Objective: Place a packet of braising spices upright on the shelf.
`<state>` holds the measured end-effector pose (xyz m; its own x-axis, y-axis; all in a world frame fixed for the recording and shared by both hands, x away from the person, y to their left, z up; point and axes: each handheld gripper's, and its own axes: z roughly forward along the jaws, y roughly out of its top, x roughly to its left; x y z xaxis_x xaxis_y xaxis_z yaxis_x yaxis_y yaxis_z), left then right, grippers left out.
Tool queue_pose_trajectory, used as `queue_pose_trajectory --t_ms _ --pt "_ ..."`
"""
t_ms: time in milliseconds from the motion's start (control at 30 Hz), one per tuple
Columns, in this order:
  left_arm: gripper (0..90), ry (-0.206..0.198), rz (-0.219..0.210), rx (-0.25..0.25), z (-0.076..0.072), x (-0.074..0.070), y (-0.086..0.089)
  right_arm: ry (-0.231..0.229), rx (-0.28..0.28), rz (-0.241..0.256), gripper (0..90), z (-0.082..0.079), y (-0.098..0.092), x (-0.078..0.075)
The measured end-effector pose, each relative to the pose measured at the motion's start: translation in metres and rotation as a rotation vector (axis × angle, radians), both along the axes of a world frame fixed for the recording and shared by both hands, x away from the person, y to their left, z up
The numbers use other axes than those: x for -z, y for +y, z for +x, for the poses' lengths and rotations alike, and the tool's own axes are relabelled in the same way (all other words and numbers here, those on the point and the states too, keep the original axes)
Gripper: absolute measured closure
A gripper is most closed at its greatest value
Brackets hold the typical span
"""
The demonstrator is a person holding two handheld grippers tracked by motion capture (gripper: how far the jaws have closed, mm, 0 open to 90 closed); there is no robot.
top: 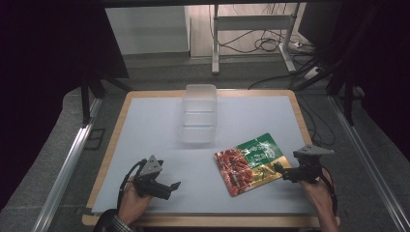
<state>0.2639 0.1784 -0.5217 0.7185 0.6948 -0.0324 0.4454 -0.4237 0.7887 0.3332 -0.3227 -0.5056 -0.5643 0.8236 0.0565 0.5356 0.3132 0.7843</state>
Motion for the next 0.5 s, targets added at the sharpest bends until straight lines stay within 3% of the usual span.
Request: queue_pose_trajectory --t_ms 433,500 --pt "0.0 0.002 0.021 0.007 0.0 0.001 -0.002 0.065 -0.032 -0.004 3.1 0.013 0.013 0.007" --pt "0.0 0.001 0.023 0.005 0.0 0.001 -0.002 0.113 -0.034 0.004 4.9 0.015 0.016 0.01"
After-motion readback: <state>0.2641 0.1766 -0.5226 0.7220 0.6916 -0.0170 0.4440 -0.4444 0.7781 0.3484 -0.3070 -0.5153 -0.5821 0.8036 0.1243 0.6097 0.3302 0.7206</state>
